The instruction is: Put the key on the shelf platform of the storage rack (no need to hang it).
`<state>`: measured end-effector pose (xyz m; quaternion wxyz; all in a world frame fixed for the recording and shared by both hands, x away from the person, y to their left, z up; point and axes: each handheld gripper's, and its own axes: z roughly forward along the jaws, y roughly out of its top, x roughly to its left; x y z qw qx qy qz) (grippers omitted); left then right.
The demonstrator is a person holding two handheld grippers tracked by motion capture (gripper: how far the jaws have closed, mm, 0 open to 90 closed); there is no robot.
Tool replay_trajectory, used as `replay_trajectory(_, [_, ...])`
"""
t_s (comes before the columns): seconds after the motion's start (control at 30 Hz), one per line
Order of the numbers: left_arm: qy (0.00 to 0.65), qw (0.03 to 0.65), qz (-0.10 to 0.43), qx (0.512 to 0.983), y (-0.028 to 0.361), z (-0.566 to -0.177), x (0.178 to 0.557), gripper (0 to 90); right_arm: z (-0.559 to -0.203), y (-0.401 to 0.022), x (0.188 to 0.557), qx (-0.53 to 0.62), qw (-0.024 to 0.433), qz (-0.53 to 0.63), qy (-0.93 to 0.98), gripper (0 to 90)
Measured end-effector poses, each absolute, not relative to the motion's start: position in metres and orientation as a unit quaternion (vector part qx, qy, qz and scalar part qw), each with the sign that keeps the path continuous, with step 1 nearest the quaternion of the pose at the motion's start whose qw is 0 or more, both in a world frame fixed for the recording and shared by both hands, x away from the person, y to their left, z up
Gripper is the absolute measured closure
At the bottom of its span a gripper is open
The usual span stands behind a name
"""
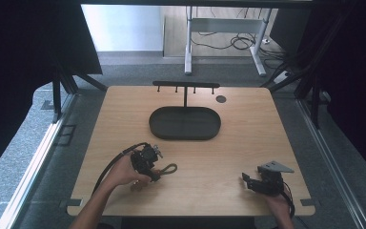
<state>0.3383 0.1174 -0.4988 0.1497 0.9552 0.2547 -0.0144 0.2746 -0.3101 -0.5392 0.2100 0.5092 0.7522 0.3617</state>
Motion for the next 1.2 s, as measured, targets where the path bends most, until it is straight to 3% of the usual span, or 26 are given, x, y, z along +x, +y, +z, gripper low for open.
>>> replay_trajectory(0.37, [0.244,0.131,-0.001,0.961,0.113,-0.503,0.339,55.0,-0.539,-0.311,0.274,0.509,0.212,0.363,0.751,26.7])
replay_trajectory(0.53, [0.234,0.13,0.006,0.964,0.111,-0.503,0.337,65.5,-0.539,-0.31,0.274,0.509,0.213,0.363,0.751,26.7])
replay_trajectory(1.2, [0.225,0.167,0.011,0.96,0.123,-0.469,0.333,67.0,-0.539,-0.31,0.274,0.507,0.212,0.362,0.753,26.7])
